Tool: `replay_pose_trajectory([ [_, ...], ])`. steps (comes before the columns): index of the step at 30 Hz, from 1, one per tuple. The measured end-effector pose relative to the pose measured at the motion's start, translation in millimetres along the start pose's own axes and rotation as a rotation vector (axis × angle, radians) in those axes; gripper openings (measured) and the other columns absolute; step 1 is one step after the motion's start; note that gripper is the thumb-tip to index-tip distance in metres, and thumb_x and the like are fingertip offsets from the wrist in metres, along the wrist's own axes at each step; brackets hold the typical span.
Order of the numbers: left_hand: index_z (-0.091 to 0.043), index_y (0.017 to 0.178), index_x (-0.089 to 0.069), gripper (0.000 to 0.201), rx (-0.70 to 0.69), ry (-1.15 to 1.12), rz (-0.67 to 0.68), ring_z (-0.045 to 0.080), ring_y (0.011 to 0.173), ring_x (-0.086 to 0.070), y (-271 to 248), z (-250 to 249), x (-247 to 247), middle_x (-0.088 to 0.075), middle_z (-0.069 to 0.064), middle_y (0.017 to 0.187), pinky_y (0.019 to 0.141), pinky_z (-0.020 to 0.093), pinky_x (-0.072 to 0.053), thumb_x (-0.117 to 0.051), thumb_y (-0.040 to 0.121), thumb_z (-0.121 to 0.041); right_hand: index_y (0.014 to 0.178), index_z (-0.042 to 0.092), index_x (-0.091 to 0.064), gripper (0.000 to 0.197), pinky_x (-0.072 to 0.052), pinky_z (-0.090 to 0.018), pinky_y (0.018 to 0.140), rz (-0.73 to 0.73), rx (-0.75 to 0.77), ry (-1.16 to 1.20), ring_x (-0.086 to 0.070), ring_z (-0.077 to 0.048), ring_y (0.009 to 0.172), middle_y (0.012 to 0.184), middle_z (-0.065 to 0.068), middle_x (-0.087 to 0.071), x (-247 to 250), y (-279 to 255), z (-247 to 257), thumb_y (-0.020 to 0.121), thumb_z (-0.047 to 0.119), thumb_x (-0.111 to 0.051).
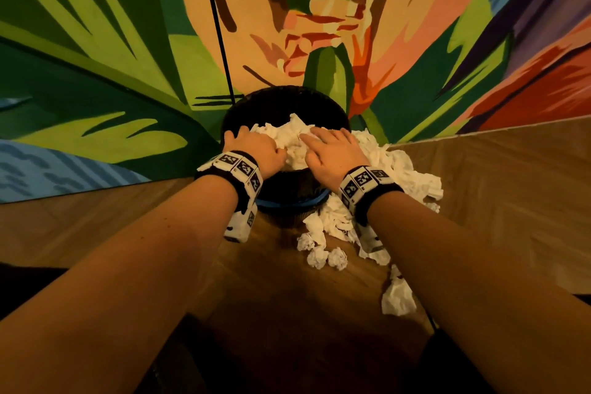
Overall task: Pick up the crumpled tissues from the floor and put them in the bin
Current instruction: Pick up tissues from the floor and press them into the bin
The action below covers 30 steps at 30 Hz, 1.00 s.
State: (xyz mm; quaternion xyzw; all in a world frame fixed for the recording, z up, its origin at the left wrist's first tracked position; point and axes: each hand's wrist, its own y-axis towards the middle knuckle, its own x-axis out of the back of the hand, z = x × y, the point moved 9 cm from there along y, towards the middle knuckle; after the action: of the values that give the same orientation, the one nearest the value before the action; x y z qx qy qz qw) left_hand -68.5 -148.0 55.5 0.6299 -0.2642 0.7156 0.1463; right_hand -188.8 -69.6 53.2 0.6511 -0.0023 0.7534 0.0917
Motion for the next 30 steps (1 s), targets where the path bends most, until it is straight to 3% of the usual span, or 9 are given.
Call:
replay_pose_trajectory([
  [3,-0.025,0.107,-0.066,0.043,0.015,-0.024,-0.165,0.032,0.121,-0.037,-5.5,2.2,21.2,-0.052,0.008,0.123,0.099,0.052,-0.031,-0.036,0.090,-0.051,0.149,0.028,-0.036,0.052,-0.013,-0.042,0.120,-0.100,-0.005,0.166,-0.025,-0.020,0.144,0.157,0.000,-0.031,17.1,-1.8,-9.4,0.098,0.033,-0.028],
  [7,-0.020,0.115,-0.055,0.035,-0.019,-0.334,-0.501,0.032,0.112,-0.044,-18.2,2.5,61.4,-0.042,0.011,0.122,0.093,0.046,-0.040,-0.052,0.084,-0.038,0.143,0.023,-0.045,0.051,-0.027,-0.040,0.114,-0.331,-0.156,0.412,-0.036,-0.022,0.135,0.147,-0.003,-0.043,50.6,-10.1,-50.7,0.094,0.029,-0.031],
  [10,-0.017,0.113,-0.054,0.029,-0.193,-0.497,-0.634,0.027,0.105,-0.048,-30.2,-28.6,87.5,-0.044,0.009,0.117,0.090,0.043,-0.045,-0.053,0.085,-0.028,0.135,0.024,-0.052,0.044,-0.033,-0.041,0.108,-0.395,-0.351,0.491,-0.042,-0.023,0.128,0.137,-0.005,-0.050,51.3,-27.4,-97.8,0.095,0.026,-0.034],
  [12,-0.016,0.112,-0.055,0.026,-0.386,-0.600,-0.630,0.022,0.099,-0.052,-42.3,-67.5,97.7,-0.046,0.006,0.116,0.088,0.040,-0.048,-0.052,0.087,-0.023,0.130,0.020,-0.055,0.038,-0.037,-0.041,0.106,-0.396,-0.473,0.506,-0.047,-0.025,0.122,0.130,-0.008,-0.052,38.8,-47.4,-126.6,0.096,0.022,-0.038],
  [15,-0.018,0.106,-0.057,0.019,-0.659,-0.625,-0.466,0.019,0.084,-0.056,-65.6,-140.3,85.8,-0.055,0.002,0.104,0.073,0.033,-0.048,-0.050,0.088,-0.020,0.124,0.018,-0.058,0.033,-0.042,-0.041,0.101,-0.294,-0.611,0.488,-0.051,-0.029,0.116,0.128,-0.012,-0.052,2.5,-83.7,-156.9,0.094,0.016,-0.045],
  [18,-0.028,0.095,-0.056,0.010,-0.752,-0.456,-0.169,0.018,0.073,-0.058,-76.1,-194.3,27.5,-0.059,-0.006,0.082,0.065,0.032,-0.049,-0.047,0.091,-0.027,0.126,0.019,-0.056,0.033,-0.043,-0.037,0.097,-0.026,-0.642,0.396,-0.055,-0.031,0.113,0.133,-0.013,-0.048,-48.0,-113.0,-162.0,0.093,0.016,-0.054],
  [23,-0.024,0.115,-0.060,0.024,-0.404,-0.415,0.318,0.025,0.099,-0.060,-64.3,-167.2,-131.1,-0.062,0.004,0.115,0.080,0.032,-0.049,-0.048,0.094,-0.027,0.131,0.028,-0.050,0.039,-0.046,-0.038,0.098,0.345,-0.589,0.314,-0.053,-0.029,0.117,0.137,-0.007,-0.045,-125.1,-151.9,-131.0,0.093,0.029,-0.057],
  [27,-0.025,0.139,-0.041,0.049,-0.319,-0.323,0.412,0.024,0.121,-0.052,-75.1,-135.7,-216.1,-0.033,-0.005,0.147,0.101,0.039,-0.045,-0.050,0.092,-0.017,0.143,0.034,-0.039,0.054,-0.033,-0.046,0.111,0.509,-0.495,0.296,-0.042,-0.034,0.130,0.148,-0.007,-0.037,-171.8,-170.3,-93.1,0.092,0.039,-0.054],
  [30,-0.033,0.149,-0.024,0.069,-0.280,-0.368,0.436,0.025,0.122,-0.052,-77.9,-123.9,-247.7,-0.011,-0.010,0.157,0.099,0.039,-0.048,-0.050,0.089,-0.009,0.151,0.036,-0.026,0.069,-0.026,-0.040,0.116,0.587,-0.400,0.336,-0.029,-0.030,0.141,0.157,-0.003,-0.023,-200.3,-175.9,-65.5,0.089,0.026,-0.056],
])
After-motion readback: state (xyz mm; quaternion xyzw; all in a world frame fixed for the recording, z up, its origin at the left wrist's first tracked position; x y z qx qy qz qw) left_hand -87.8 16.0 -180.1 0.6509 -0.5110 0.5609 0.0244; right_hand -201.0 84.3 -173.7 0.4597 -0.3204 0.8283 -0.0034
